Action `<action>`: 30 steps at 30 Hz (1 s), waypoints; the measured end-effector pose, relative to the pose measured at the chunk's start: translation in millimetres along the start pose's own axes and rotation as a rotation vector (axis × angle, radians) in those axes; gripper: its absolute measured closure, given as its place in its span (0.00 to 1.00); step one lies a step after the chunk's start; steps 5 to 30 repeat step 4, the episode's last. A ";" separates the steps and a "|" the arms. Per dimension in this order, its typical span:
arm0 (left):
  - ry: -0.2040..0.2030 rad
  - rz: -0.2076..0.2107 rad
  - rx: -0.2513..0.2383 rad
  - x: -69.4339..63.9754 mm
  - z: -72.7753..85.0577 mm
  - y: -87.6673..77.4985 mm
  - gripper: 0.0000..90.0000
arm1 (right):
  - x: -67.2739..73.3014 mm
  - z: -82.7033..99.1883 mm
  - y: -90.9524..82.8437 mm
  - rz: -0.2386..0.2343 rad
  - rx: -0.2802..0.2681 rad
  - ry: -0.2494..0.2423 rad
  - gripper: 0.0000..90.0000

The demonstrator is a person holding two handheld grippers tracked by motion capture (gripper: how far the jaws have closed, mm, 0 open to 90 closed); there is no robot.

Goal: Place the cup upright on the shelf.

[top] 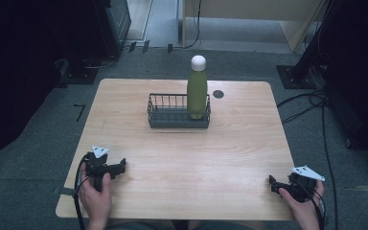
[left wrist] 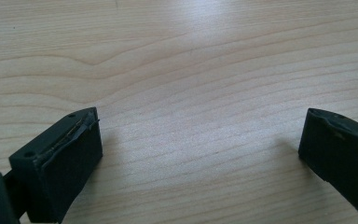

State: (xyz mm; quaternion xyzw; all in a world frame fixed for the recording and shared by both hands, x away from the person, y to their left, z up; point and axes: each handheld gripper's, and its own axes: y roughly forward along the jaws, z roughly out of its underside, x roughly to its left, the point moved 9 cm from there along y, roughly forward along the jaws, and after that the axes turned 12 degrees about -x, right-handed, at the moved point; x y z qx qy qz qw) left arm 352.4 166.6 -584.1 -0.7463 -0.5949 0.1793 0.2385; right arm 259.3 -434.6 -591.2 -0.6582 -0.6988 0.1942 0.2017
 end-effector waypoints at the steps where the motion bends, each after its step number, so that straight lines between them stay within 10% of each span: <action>1: 0.001 0.000 0.000 0.1 -0.1 0.0 0.00 | -0.1 0.0 0.0 0.002 0.000 0.002 0.00; 30: 0.000 0.000 0.000 -0.1 0.0 0.0 0.00 | -0.2 0.0 0.0 0.006 0.000 0.003 0.00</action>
